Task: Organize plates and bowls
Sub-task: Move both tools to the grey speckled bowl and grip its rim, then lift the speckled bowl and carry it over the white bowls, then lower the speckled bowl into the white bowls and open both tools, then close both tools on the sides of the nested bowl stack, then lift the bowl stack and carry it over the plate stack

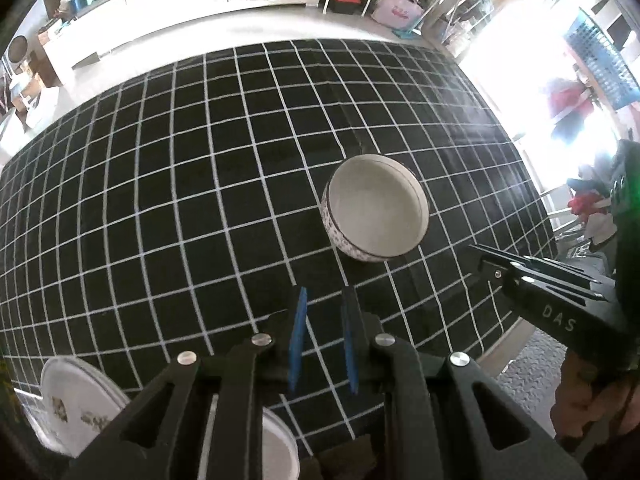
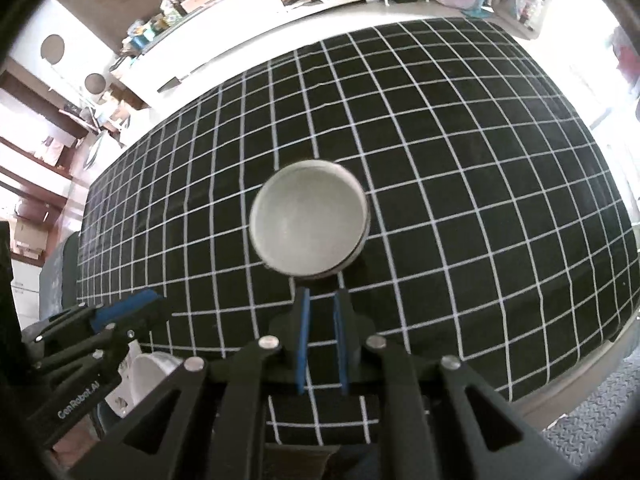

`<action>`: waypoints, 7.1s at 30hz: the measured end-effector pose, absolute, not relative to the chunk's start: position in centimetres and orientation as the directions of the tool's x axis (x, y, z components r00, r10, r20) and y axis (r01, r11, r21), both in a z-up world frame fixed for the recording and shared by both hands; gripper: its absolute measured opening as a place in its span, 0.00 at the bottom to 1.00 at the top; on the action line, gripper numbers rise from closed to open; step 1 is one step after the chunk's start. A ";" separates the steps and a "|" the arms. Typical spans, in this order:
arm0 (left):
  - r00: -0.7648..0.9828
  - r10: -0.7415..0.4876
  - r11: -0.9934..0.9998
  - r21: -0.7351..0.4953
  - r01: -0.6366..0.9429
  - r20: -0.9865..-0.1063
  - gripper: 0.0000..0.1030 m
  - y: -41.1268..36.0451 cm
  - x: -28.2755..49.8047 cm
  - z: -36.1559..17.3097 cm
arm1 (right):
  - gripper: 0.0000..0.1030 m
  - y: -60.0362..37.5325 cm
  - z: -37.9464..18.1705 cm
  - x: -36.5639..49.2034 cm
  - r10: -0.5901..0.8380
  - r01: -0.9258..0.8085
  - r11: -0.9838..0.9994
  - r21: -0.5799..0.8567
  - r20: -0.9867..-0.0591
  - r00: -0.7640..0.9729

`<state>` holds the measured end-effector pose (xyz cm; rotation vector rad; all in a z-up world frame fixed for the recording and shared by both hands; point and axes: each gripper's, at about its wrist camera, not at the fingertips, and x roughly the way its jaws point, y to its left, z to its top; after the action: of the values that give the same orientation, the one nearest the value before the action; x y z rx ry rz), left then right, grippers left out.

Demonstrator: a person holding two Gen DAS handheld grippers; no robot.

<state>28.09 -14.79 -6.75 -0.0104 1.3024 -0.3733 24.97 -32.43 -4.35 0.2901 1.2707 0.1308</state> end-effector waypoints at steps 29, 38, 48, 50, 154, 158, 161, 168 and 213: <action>0.170 -0.190 0.937 -0.127 0.325 -0.967 0.11 -19.5 34.9 -14.0 | 0.18 -33.4 -9.3 29.5 0.241 -0.001 0.968 0.249 -0.935 0.260; 0.137 -0.142 0.953 -0.098 0.286 -0.980 0.10 -12.9 33.0 -14.0 | 0.18 -28.0 -9.3 27.5 0.272 -0.100 0.962 0.256 -0.935 0.227; 0.127 -0.115 0.977 -0.090 0.192 -0.985 0.10 -3.9 30.4 -14.3 | 0.18 -21.2 -9.2 26.3 0.290 -0.186 0.948 0.258 -0.941 0.175; 0.142 -0.101 0.983 -0.077 0.169 -0.985 0.10 -2.4 29.9 -14.3 | 0.18 -20.0 -9.1 26.1 0.290 -0.199 0.946 0.256 -0.942 0.168; 0.278 -0.168 0.983 -0.141 0.113 -0.946 0.13 2.0 10.4 -8.7 | 0.20 -13.4 -5.5 14.2 0.201 -0.239 0.960 0.143 -0.950 0.238; 0.342 -0.158 0.983 -0.115 0.144 -0.926 0.16 2.3 9.5 -7.3 | 0.34 -14.0 -4.3 13.7 0.211 -0.236 0.961 0.146 -0.937 0.279; 0.369 -0.177 0.980 -0.131 0.148 -0.913 0.20 3.1 9.1 -6.4 | 0.48 -14.8 -3.7 13.3 0.237 -0.219 0.960 0.175 -0.924 0.301; 0.390 -0.256 0.964 -0.205 0.167 -0.884 0.35 4.9 8.0 -5.4 | 0.62 -16.7 -2.5 12.8 0.316 -0.166 0.947 0.274 -0.886 0.339; 0.189 -0.380 0.908 -0.326 0.265 -0.905 0.63 0.9 12.0 -17.5 | 0.85 -16.4 -11.9 16.7 0.562 -0.043 0.826 0.562 -0.818 0.121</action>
<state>11.97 0.94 -17.52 -0.1035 1.3042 -0.4549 16.67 -16.40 -11.87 0.4569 1.3897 0.4646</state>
